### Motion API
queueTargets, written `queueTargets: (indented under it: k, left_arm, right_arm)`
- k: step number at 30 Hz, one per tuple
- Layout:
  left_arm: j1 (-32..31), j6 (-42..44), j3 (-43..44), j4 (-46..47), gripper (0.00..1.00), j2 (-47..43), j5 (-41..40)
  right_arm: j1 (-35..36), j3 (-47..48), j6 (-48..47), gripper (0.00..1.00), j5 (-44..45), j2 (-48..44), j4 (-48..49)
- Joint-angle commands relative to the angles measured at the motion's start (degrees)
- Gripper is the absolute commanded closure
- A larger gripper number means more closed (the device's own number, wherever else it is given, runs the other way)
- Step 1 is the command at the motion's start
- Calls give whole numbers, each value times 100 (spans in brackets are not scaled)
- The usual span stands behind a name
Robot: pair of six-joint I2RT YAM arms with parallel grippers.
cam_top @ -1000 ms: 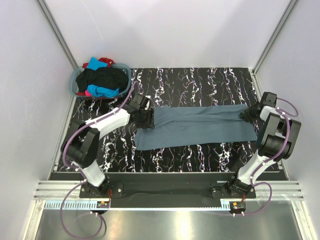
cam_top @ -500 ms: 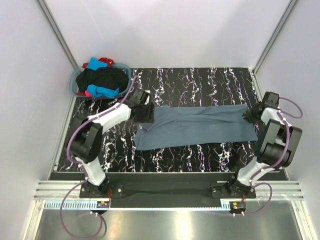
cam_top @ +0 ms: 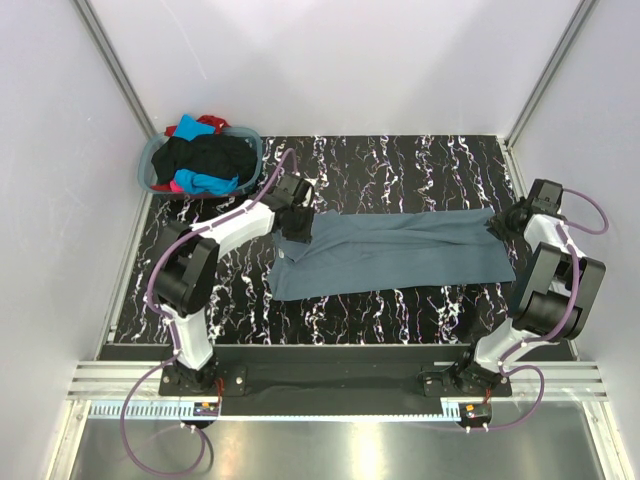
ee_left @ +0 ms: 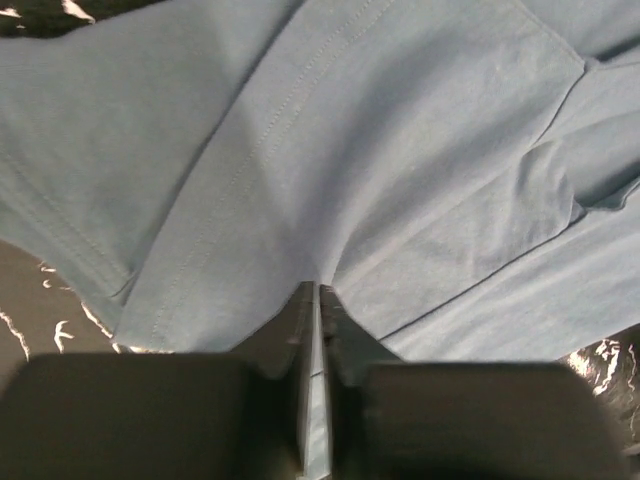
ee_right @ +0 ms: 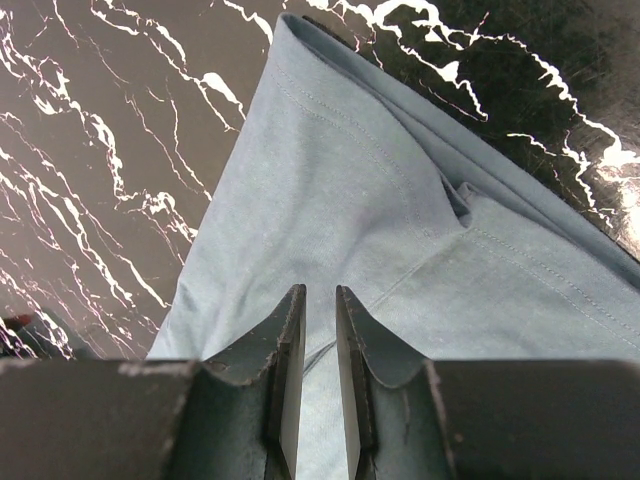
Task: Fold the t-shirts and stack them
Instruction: Fold the tshirt
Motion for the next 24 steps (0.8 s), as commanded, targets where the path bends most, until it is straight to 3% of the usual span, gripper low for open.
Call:
queueTargets:
  k: [1,5,6,7,11,19,21,22,24]
  left_arm:
    - [-54,144,243,24,100,-30,287]
    - [-55,161,59,-20,98,-241,50]
    - [-55,179,15,-11,91,-294,6]
    - [-72,266,-3,-20,68,-373,-125]
    - [-72,601,128,-55,50,-286,-170]
    - [-239,706,383,-90,52,224,-362]
    - [-274,680,427,-90,59,329,-433]
    - [-266,619,454,-90,73,347,-460]
    - [-266,619,471,-99,77,374,-460]
  right_arm:
    - [35,244,-92,74,-99,40,2]
    - [35,226,-101,74,-108,49,3]
    - [35,235,-109,74,-90,40,3]
    - [35,218,-110,74,-99,40,3]
    - [35,200,-101,74,-160,40,11]
    - [35,173,-101,74,-187,48,20]
    - [35,174,-109,74,-187,40,20]
    - [35,165,-110,74,-195,48,20]
    - [35,174,-127,74,-187,22,11]
